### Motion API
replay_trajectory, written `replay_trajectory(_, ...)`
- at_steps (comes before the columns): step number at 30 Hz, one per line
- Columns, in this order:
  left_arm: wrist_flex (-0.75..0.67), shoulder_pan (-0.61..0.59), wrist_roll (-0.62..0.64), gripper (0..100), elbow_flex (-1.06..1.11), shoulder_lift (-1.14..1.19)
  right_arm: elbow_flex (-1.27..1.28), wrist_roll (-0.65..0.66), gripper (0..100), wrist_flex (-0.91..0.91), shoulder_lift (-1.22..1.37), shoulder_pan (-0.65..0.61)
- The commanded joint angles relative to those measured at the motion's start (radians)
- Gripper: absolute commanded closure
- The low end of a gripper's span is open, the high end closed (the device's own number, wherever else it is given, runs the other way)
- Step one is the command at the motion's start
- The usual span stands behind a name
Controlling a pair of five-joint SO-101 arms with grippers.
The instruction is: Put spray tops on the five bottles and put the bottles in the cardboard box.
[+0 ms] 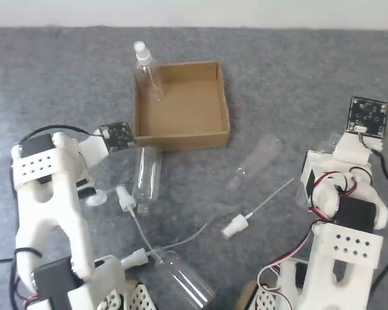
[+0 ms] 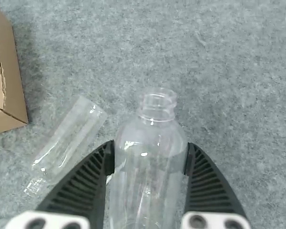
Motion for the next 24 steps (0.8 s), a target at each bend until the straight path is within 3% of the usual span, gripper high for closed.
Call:
replay_trajectory(1, -0.043, -0.011, 0.094, 79, -0.012, -0.037, -0.012, 0.000, 89.9, -0.027, -0.036, -0.010)
replay_trajectory(8, -0.037, -0.011, 0.224, 79, -0.021, -0.044, -0.011, 0.000, 89.9, -0.027, -0.036, -0.010)
replay_trajectory(16, -0.032, -0.011, 0.555, 79, -0.015, -0.044, -0.011, 0.000, 89.9, -0.030, -0.031, -0.010)
replay_trajectory(24, 0.080, -0.011, 0.796, 79, -0.022, -0.046, -0.011, 0.000, 89.9, -0.030, -0.028, -0.010)
